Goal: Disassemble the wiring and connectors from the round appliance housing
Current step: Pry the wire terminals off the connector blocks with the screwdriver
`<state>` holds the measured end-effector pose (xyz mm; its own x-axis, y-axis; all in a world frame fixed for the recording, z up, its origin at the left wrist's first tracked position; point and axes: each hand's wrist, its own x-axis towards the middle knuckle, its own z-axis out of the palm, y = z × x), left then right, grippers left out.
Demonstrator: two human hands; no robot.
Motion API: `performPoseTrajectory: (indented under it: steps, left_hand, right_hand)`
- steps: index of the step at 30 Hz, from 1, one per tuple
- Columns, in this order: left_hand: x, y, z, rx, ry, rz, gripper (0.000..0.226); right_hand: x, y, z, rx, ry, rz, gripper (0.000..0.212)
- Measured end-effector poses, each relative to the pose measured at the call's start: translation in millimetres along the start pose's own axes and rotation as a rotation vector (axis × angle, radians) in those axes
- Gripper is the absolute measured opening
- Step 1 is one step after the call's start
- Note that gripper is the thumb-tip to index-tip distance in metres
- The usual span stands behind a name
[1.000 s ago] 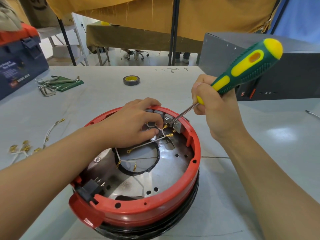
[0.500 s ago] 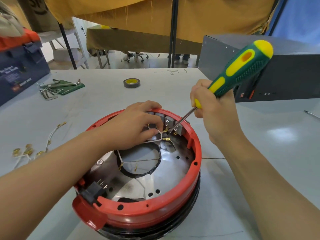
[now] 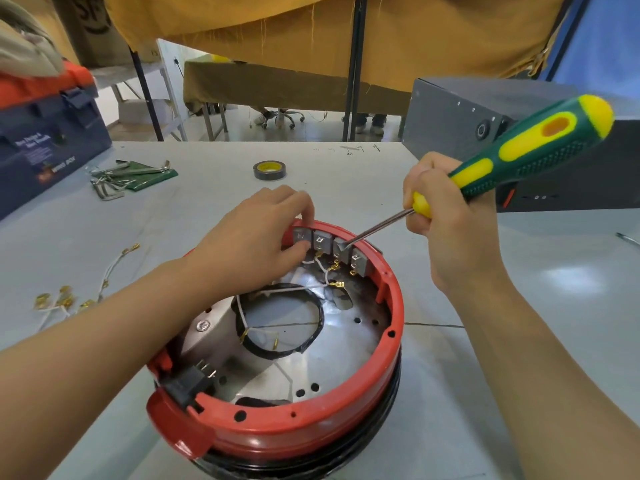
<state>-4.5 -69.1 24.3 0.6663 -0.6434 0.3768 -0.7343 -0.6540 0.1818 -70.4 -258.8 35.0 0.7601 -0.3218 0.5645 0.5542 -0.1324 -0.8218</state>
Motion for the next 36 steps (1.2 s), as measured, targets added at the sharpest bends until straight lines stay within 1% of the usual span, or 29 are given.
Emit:
performPoseTrajectory:
  steps: [1, 4, 6, 9, 12, 19, 24, 29, 33, 36]
  left_hand:
    - [-1, 0, -1, 0.053, -0.02, -0.027, 0.03]
    - [-3, -2, -2, 0.186, -0.154, -0.049, 0.053]
    - [-4, -2, -2, 0.203, -0.225, -0.051, 0.064]
    - [-7, -1, -1, 0.157, -0.276, -0.022, 0.071]
    - [-8, -1, -3, 0.089, -0.294, 0.023, 0.074]
    - [-4, 4, -3, 0.003, -0.333, 0.12, 0.078]
    - [0, 1, 0, -0.052, -0.383, 0.086, 0.076]
    - [-4, 6, 9, -0.077, -0.29, 0.092, 0.07]
    - [-7, 3, 12, -0.064, -0.252, 0.096, 0.075]
    - [-8, 1, 12, -0.095, -0.197, 0.098, 0.072]
  right_hand:
    - [0, 0, 0, -0.003, -0.003, 0.0, 0.028]
    - [-1, 0, 1, -0.002, -0.011, 0.006, 0.03]
    - [-1, 0, 1, -0.001, -0.018, 0.006, 0.029]
    - [-3, -1, 3, -0.009, -0.052, -0.014, 0.028]
    - [-4, 0, 4, -0.038, -0.088, -0.034, 0.027]
    - [0, -1, 0, -0.135, -0.089, -0.026, 0.023]
    - [2, -2, -4, -0.159, -0.107, -0.011, 0.021]
    - [-1, -3, -3, -0.247, -0.159, -0.1, 0.02]
    - [-4, -6, -2, -0.304, -0.199, -0.169, 0.02]
    - [-7, -7, -1, -0.355, -0.238, -0.209, 0.023]
